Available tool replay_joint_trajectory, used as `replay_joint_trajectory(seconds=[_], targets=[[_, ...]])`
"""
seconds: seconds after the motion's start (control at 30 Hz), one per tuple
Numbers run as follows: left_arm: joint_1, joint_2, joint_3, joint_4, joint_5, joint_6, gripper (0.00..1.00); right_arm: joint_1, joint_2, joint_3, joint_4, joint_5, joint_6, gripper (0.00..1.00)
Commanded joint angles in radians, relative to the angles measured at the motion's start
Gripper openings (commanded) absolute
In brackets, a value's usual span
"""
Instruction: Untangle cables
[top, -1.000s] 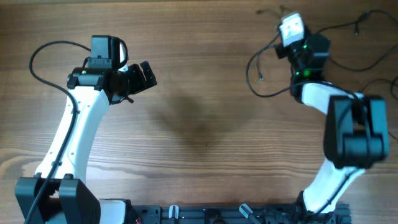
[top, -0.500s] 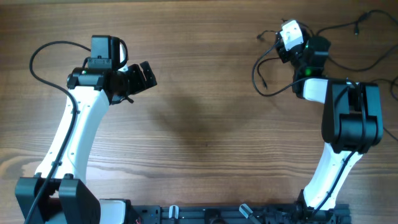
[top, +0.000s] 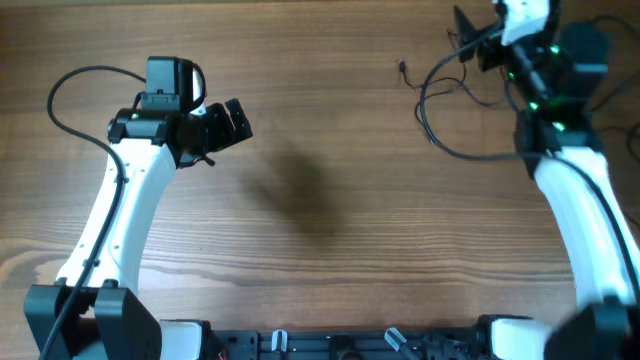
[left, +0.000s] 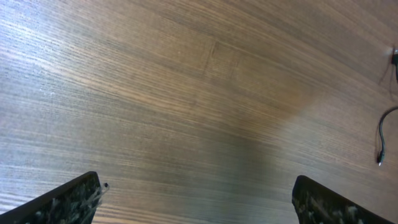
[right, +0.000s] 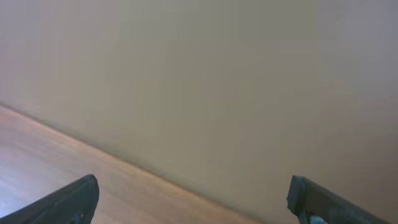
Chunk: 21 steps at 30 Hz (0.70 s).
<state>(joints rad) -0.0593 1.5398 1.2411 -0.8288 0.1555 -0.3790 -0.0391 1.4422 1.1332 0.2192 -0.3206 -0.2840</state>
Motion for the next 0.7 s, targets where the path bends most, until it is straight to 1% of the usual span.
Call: replay_joint_trajectory(seconds=[0.0,0.07,0.13,0.2,0.33,0.43,0.53,0.6,0.67], targets=[[-0.002,-0.006,0.003,0.002,0.008,0.005,1.0,0.0,-0.202,0.007,-0.138,0.016,0.072,1.0],[-0.002,-0.006,0.003,0.002,0.008,0.005,1.0,0.0,-0.343,0.007,-0.249,0.126,0.219,1.0],[-0.002,-0.006,0.003,0.002,0.008,0.005,1.0,0.0,-0.468,0.007,-0.366,0.234,0.319,1.0],[-0.002,-0.006,0.003,0.002,0.008,0.005,1.0,0.0,-0.586,0.004,-0.481,0.288,0.389,1.0],[-0.002,-0.006,0.003,0.002,0.008,0.005,1.0,0.0,-0.797,0.004,-0.713,0.303,0.389,1.0],[-0.002,-0.006,0.003,0.002,0.008,0.005,1.0,0.0,-0.953,0.004,-0.889,0.352,0.396,1.0],[-0.002,-0.006,0.003,0.002,0.008,0.005,1.0,0.0,-1.117,0.004,-1.044,0.376,0.455,1.0],[-0.002,-0.006,0.003,0.002,0.008,0.005,1.0,0.0,-1.179,0.004,-1.099,0.376,0.496,1.0],[-0.002,-0.006,0.003,0.002,0.008,0.005,1.0,0.0,-1.22,0.004,-1.155,0.376,0.578,1.0]])
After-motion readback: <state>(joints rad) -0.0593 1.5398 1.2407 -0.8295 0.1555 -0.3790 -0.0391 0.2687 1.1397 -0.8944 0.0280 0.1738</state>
